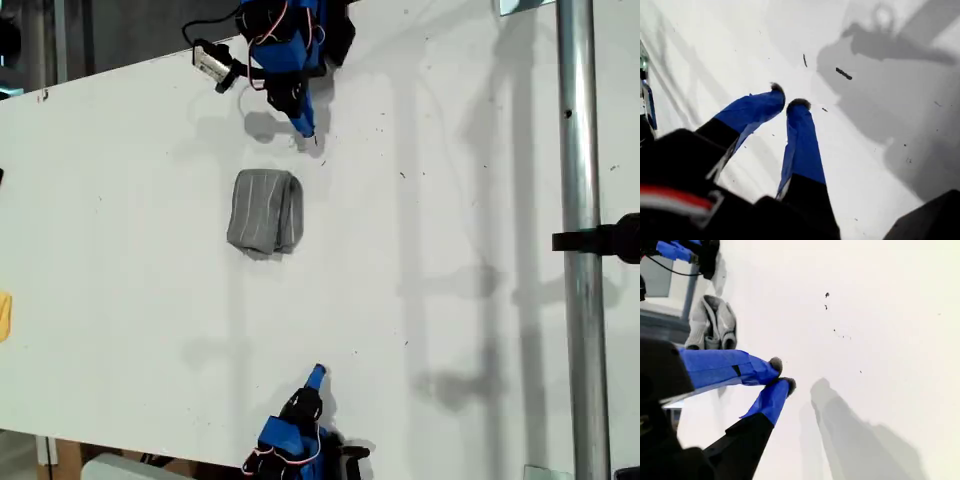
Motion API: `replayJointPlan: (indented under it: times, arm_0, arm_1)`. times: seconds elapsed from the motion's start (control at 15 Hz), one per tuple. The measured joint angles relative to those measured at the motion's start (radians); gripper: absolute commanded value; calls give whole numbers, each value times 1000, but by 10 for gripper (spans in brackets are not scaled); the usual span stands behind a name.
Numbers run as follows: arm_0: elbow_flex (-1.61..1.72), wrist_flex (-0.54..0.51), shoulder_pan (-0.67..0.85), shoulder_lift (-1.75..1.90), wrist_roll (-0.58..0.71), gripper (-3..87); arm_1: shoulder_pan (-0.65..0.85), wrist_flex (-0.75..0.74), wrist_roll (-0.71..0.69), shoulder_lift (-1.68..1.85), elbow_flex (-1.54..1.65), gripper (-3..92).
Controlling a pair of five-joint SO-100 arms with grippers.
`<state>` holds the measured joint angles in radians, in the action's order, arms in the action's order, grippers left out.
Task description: Grasp corners of a towel and fold twice.
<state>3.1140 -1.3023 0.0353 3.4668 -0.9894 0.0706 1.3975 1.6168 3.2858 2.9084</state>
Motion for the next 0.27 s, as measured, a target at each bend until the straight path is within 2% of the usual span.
replayJointPlan:
  times: [0.13, 0.27]
  arm_0:
    - [0, 0, 0, 0, 0, 23]
    - [0, 0, 0, 0, 0, 23]
  arm_1:
    - [57, 11, -107, 0, 0, 83]
    - [100, 11, -123, 0, 0, 83]
